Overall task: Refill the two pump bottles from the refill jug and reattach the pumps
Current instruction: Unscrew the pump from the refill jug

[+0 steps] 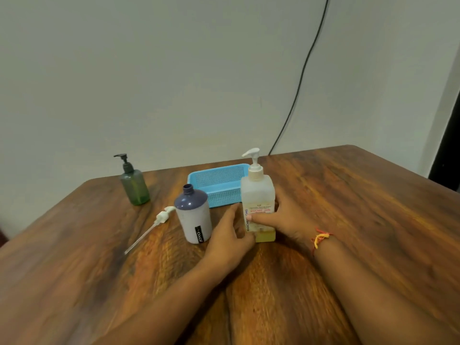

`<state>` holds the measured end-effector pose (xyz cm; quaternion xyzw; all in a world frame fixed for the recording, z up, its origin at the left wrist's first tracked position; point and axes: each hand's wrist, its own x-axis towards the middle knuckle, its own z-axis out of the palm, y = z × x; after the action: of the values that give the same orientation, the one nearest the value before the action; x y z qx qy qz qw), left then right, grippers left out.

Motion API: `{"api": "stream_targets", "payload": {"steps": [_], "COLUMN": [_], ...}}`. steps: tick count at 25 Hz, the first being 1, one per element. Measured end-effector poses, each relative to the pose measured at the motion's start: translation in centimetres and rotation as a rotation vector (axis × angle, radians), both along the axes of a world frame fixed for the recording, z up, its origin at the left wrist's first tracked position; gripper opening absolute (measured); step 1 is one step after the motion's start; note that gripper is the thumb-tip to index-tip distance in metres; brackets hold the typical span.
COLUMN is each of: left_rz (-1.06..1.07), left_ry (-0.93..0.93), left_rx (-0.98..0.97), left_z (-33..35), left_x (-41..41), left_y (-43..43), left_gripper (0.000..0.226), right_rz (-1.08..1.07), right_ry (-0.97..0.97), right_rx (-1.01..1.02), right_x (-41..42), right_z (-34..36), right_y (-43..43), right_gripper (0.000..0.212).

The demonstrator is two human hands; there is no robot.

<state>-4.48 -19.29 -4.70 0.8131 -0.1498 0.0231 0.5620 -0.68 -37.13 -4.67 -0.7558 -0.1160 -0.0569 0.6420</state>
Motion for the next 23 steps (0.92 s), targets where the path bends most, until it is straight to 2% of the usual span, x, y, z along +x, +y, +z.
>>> {"api": "stream_targets", "payload": {"steps": [4,10,15,23], "left_rz": [0.192,0.128,0.143,0.246], "left_ry": [-0.196,-0.239,-0.177,-0.125], "left_rx": [-0.075,-0.100,-0.142,-0.327], "left_z": [1.0,5.3,6.5,6.5], "left_x": [-2.0,-0.2,1.6,1.8], "left_y": [0.7,-1.4,-3.1,-3.6], "left_gripper": [0.056,0.046,0.029,0.025], "right_rz": [-0.021,-0.025,-0.032,-0.071], "right_ry": [-0.064,-0.092,-0.104,-0.118], "right_rx": [0.039,-0.004,-0.016,-0.025], "right_x": [-1.2,-1.4,-1.1,-1.0], "right_z": [-0.4,-1.0,-1.2,-1.3], "right_y": [2.1,2.0,1.5,1.5], "right_gripper": [0.077,0.081,0.079,0.077]}}
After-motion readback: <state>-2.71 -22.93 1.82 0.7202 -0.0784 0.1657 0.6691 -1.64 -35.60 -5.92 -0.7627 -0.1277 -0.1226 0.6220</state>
